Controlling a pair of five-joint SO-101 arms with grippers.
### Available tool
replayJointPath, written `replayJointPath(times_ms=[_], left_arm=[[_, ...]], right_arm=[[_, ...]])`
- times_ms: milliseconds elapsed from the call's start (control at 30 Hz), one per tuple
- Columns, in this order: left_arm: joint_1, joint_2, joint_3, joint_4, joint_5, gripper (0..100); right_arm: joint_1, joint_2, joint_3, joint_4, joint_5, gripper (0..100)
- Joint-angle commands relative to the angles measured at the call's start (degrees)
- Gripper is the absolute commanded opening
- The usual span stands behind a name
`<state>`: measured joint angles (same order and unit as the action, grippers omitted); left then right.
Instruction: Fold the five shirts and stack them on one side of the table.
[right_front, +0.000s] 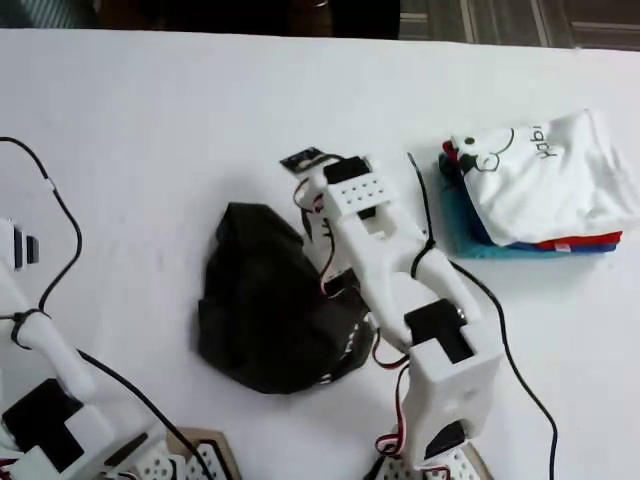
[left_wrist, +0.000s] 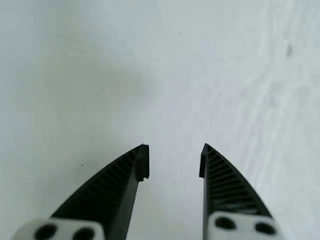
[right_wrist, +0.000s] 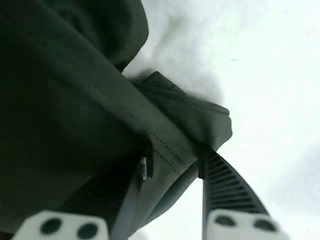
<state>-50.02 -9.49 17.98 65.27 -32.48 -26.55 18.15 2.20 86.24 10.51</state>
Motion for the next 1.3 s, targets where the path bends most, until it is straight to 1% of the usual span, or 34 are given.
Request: replayJointPath(times_ms=[0,267,300,400,433,633,833,933,1000,1167,1267], left_arm=[[0.44,-2.55,-0.40,-0.70,-0.18,18],[0.44,-2.55,-0.40,-0.70,-0.18,18],[0.44,-2.55,-0.40,-0.70,-0.18,18],[0.44,-2.55,-0.40,-0.70,-0.18,18],[0.44,-2.55,-0.40,-0.70,-0.18,18],[0.44,-2.55,-0.40,-0.70,-0.18,18],[0.44,-2.37,-0.40,-0.70,-0.18,18],[0.53,-2.37,-0.40,-0.79,-0.18,18],[0.70,-2.37,-0.40,-0.79,-0.18,18],[0.79,-2.29,-0.31,-2.37,-0.09,18],[0.79,-2.29,-0.22,-3.34,-0.09,18]], right_arm=[[0.22,-0.22,-1.14,-0.22,0.35,15.9],[-0.04,-0.13,-1.05,0.04,0.53,15.2],[-0.04,-0.13,-1.05,0.04,0.53,13.6],[0.13,-0.22,-1.14,0.04,1.67,0.5],[0.22,-0.48,-1.14,0.13,2.20,2.8],[1.19,-1.54,-1.41,0.22,2.46,2.0],[0.92,-9.71,-1.14,0.13,2.46,2.0],[0.92,-11.12,0.26,0.22,2.46,2.2],[0.84,-10.95,2.37,0.40,2.46,4.1],[0.84,-10.95,6.59,-0.66,2.46,20.1],[0.84,-10.95,7.38,-2.07,2.46,22.1]])
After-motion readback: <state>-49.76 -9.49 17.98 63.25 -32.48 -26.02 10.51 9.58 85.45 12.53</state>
